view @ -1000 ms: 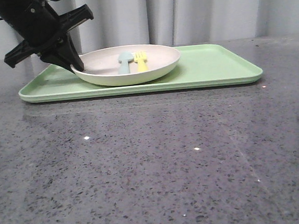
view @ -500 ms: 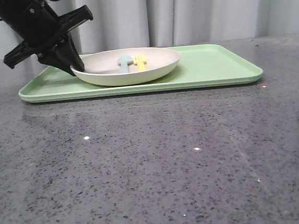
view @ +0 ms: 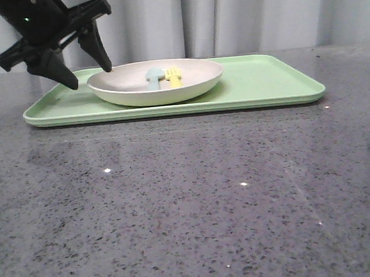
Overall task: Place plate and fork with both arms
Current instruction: 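Open the left gripper and withdraw it from the plate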
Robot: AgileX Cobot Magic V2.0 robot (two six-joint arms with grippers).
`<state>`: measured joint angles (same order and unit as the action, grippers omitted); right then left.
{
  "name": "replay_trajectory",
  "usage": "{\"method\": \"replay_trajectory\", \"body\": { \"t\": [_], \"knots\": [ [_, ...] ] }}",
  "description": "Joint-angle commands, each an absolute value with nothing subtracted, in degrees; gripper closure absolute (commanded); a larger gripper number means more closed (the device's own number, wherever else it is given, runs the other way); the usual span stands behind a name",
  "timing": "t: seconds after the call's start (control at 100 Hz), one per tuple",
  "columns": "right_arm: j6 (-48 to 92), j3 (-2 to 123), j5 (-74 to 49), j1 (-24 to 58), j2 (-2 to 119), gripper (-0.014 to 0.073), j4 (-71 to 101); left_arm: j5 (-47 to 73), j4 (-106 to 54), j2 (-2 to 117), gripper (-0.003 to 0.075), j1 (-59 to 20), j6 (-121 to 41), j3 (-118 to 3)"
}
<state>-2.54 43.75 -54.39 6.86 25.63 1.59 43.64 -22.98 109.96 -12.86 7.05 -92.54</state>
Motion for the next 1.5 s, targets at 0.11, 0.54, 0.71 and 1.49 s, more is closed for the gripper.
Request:
{"method": "replay_trajectory", "body": {
  "t": [0.11, 0.54, 0.71, 1.49],
  "knots": [
    [-2.2, 45.3, -50.6, 6.5, 26.5, 0.0064, 1.5, 44.2, -15.2, 100.0, 0.0286, -13.3, 7.6, -94.6],
    [-2.2, 45.3, -50.6, 6.5, 26.5, 0.0064, 1.5, 42.0, -1.2, 80.3, 0.0291, -9.8, 7.6, -81.6],
    [-2.2, 45.3, -50.6, 6.5, 26.5, 0.0064, 1.5, 38.3, -0.8, 69.9, 0.0291, -4.3, 7.6, -70.8],
    [-2.2, 45.3, -47.6, 6.5, 26.5, 0.0064, 1.5, 34.5, -0.9, 29.4, 0.0291, 1.0, 7.5, -31.8]
  ]
}}
